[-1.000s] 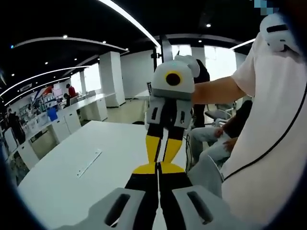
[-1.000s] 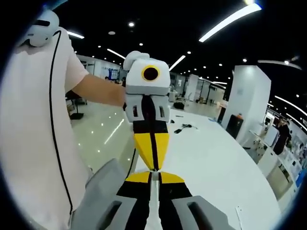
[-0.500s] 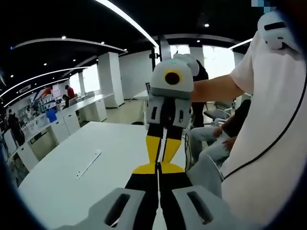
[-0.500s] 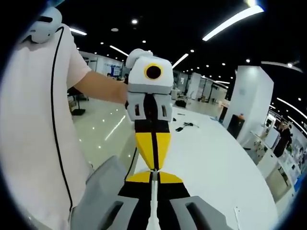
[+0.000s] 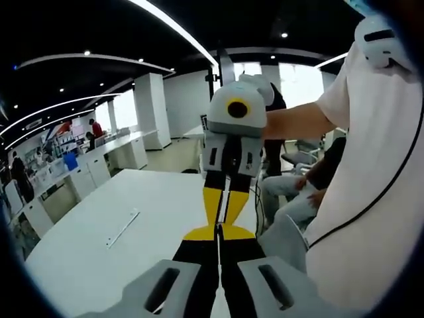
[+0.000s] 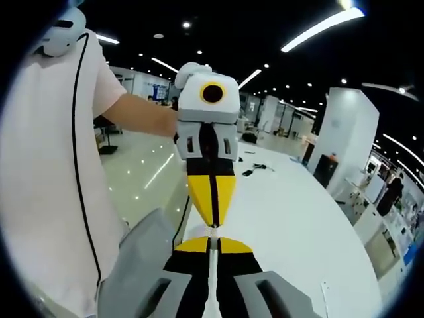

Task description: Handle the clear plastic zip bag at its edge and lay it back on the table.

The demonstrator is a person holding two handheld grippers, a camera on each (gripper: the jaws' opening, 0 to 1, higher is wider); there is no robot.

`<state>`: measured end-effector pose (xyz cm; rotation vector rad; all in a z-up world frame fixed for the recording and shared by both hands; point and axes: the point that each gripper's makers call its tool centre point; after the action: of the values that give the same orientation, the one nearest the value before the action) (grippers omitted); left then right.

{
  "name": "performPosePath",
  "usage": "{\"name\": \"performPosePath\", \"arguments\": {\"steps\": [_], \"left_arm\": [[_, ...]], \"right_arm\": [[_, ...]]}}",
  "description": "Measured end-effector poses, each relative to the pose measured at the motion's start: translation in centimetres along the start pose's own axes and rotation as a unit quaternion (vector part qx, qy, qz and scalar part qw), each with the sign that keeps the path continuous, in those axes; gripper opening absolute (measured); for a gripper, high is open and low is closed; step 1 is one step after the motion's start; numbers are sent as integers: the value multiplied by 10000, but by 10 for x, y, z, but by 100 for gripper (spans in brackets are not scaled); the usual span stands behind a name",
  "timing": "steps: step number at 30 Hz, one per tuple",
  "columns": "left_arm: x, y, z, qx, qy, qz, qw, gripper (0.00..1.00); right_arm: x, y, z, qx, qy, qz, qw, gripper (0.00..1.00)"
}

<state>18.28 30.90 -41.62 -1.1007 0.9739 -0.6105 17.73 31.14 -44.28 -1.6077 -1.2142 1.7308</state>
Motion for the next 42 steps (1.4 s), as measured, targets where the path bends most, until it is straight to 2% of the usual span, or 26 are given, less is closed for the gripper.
{"name": "performPosePath", "arguments": {"steps": [11,27,42], "left_arm": [[-5,-3,6,-85,-56,-111,9999,0],[-5,7,10,-136,-87,-65,9998,0],[-9,16,15,-197,-163,-42,9997,0]], "right_arm": [[-18,19,0,223,111,168,9995,0],[-38,37,4,374,178,471,9980,0],[-52,47,5,519,234,611,9965,0]]}}
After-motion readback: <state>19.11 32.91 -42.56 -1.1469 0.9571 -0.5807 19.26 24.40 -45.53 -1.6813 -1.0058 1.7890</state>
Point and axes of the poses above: the point that each gripper's makers call its tool centre point, and the gripper's own axes: x roughly forward along the fingers, z roughly to its left, y roughly out of its underside, and after that the axes turned 11 degrees about -y, right-handed
